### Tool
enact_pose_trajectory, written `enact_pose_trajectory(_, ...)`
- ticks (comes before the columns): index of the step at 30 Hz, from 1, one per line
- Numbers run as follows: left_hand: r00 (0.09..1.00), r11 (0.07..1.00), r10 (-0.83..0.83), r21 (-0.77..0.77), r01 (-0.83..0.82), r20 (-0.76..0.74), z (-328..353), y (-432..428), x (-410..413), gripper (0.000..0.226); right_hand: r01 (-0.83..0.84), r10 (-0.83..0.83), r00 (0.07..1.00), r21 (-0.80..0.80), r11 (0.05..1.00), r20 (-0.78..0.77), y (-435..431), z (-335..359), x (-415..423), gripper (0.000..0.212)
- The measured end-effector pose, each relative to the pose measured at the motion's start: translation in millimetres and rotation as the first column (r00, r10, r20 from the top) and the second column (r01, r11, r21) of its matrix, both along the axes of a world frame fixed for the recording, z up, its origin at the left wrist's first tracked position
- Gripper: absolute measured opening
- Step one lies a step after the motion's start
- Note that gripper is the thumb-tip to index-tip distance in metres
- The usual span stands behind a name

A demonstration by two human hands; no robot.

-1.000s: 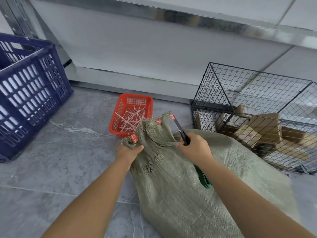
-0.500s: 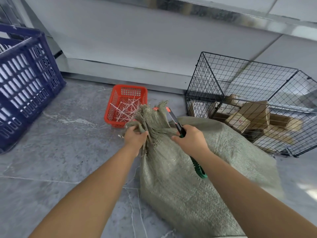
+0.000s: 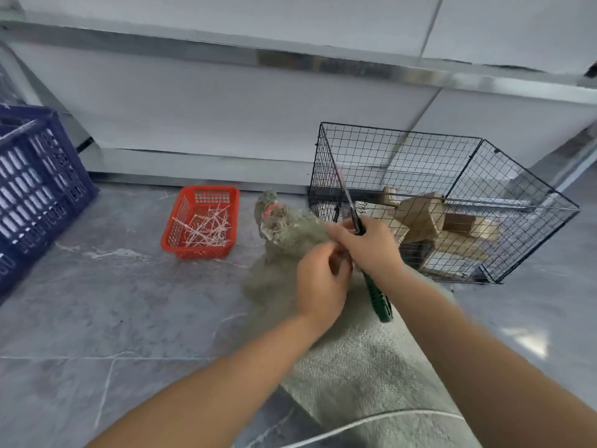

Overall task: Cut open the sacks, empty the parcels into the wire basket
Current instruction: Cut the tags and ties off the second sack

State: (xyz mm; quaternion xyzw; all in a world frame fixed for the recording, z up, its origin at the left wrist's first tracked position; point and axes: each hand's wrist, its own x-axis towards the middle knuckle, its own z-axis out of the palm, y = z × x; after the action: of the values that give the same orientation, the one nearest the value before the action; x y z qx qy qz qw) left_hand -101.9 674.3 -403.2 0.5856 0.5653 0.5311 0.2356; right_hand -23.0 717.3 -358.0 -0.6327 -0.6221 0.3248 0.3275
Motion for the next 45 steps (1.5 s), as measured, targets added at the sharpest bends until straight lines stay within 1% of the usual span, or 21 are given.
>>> enact_pose_trajectory(4, 0.995, 0.994, -0.083, 0.063, 0.086, -0.052, 10.7, -24.1, 44.8, 0.003, -0.073, 0.078, 0.991, -0.053, 0.996, 0.105, -10.5, 19.9, 56.7, 0.037)
enact_pose_trajectory(7, 0.975, 0.979, -0.191, 0.049, 0.198, -0.116, 15.7, -41.1, 68.6, 0.004, -0.121, 0.125, 0.992, -0.171, 0.978, 0.008, -19.1, 21.0, 83.5, 0.03)
enact_pose_trajectory(9, 0.961, 0.97, -0.229, 0.043, 0.238, -0.154, 18.3, -49.8, 82.0, 0.007, -0.121, 0.124, 0.992, -0.207, 0.971, 0.0, -23.8, 14.9, 96.4, 0.021)
enact_pose_trajectory(12, 0.942, 0.96, -0.276, -0.002, 0.281, -0.189, 22.6, -56.8, 100.0, 0.01, -0.054, 0.055, 0.998, -0.182, 0.982, -0.001, -29.3, 5.1, 115.5, 0.009)
enact_pose_trajectory(14, 0.915, 0.944, -0.33, -0.09, 0.318, -0.23, 28.2, -60.2, 112.4, 0.012, 0.009, -0.016, 0.999, -0.134, 0.991, -0.051, -35.1, 3.0, 131.1, 0.012)
enact_pose_trajectory(16, 0.879, 0.939, -0.343, -0.146, 0.312, -0.331, 42.1, -59.2, 124.4, 0.015, 0.045, -0.056, 0.991, -0.088, 0.995, -0.119, -42.2, 5.6, 148.4, 0.004)
enact_pose_trajectory(18, 0.864, 0.955, -0.278, -0.023, 0.296, -0.419, 70.1, -53.9, 136.1, 0.017, 0.053, -0.059, 0.989, -0.044, 0.998, -0.135, -48.6, 14.3, 164.6, 0.011)
enact_pose_trajectory(20, 0.892, 0.944, -0.128, 0.222, 0.243, -0.434, 101.4, -42.0, 144.8, 0.022, 0.071, -0.067, 0.977, 0.014, 0.997, -0.2, -50.6, 26.8, 180.2, 0.023)
enact_pose_trajectory(21, 0.896, 0.934, -0.037, 0.304, 0.189, -0.442, 113.2, -32.8, 147.3, 0.025, 0.09, -0.078, 0.965, 0.035, 0.995, -0.249, -50.0, 34.1, 188.4, 0.02)
enact_pose_trajectory(22, 0.883, 0.943, 0.034, 0.308, 0.127, -0.468, 123.1, -23.9, 148.3, 0.03, 0.109, -0.091, 0.956, 0.051, 0.993, -0.279, -49.1, 41.6, 196.4, 0.012)
enact_pose_trajectory(25, 0.765, 0.999, 0.028, -0.002, -0.038, -0.643, 117.8, -4.1, 144.6, 0.048, 0.13, -0.09, 0.948, 0.112, 0.985, -0.305, -48.9, 57.9, 219.4, 0.007)
enact_pose_trajectory(26, 0.764, 0.998, 0.014, -0.037, -0.05, -0.645, 111.5, -4.4, 144.3, 0.049, 0.142, -0.092, 0.941, 0.131, 0.981, -0.326, -49.4, 61.0, 225.6, 0.011)
enact_pose_trajectory(27, 0.782, 0.999, 0.024, -0.009, -0.037, -0.623, 107.7, -7.8, 146.0, 0.046, 0.162, -0.103, 0.933, 0.145, 0.976, -0.344, -50.3, 63.8, 230.8, 0.017)
enact_pose_trajectory(30, 0.799, 0.932, 0.094, 0.336, 0.139, -0.594, 106.3, -18.5, 158.9, 0.024, 0.27, -0.199, 0.901, 0.14, 0.953, -0.385, -53.6, 69.2, 240.3, 0.023)
enact_pose_trajectory(32, 0.776, 0.87, 0.031, 0.399, 0.289, -0.63, 110.2, -24.8, 171.8, 0.025, 0.357, -0.278, 0.853, 0.103, 0.929, -0.442, -53.9, 72.4, 245.7, 0.023)
enact_pose_trajectory(34, 0.75, 0.87, -0.153, 0.273, 0.411, -0.643, 113.1, -31.7, 181.0, 0.036, 0.413, -0.325, 0.807, 0.079, 0.907, -0.493, -53.9, 74.7, 250.8, 0.025)
enact_pose_trajectory(36, 0.762, 0.889, -0.323, 0.096, 0.448, -0.561, 112.7, -33.4, 184.6, 0.049, 0.424, -0.333, 0.801, 0.078, 0.902, -0.498, -53.2, 75.0, 254.3, 0.025)
enact_pose_trajectory(38, 0.777, 0.923, -0.315, 0.015, 0.384, -0.545, 109.0, -27.3, 183.0, 0.052, 0.419, -0.332, 0.806, 0.076, 0.905, -0.49, -52.8, 74.3, 255.7, 0.024)
enact_pose_trajectory(41, 0.847, 0.968, -0.216, 0.009, 0.252, -0.485, 105.5, -20.7, 177.9, 0.014, 0.403, -0.307, 0.811, 0.094, 0.91, -0.497, -51.8, 71.9, 257.9, 0.023)
enact_pose_trajectory(42, 0.86, 0.977, -0.188, 0.0, 0.214, -0.473, 104.2, -20.6, 177.4, 0.013, 0.388, -0.293, 0.821, 0.102, 0.916, -0.491, -51.6, 71.2, 258.3, 0.023)
enact_pose_trajectory(45, 0.846, 0.982, -0.173, -0.022, 0.187, -0.504, 100.4, -17.8, 178.8, 0.034, 0.339, -0.25, 0.84, 0.107, 0.935, -0.482, -52.1, 69.0, 260.1, 0.022)
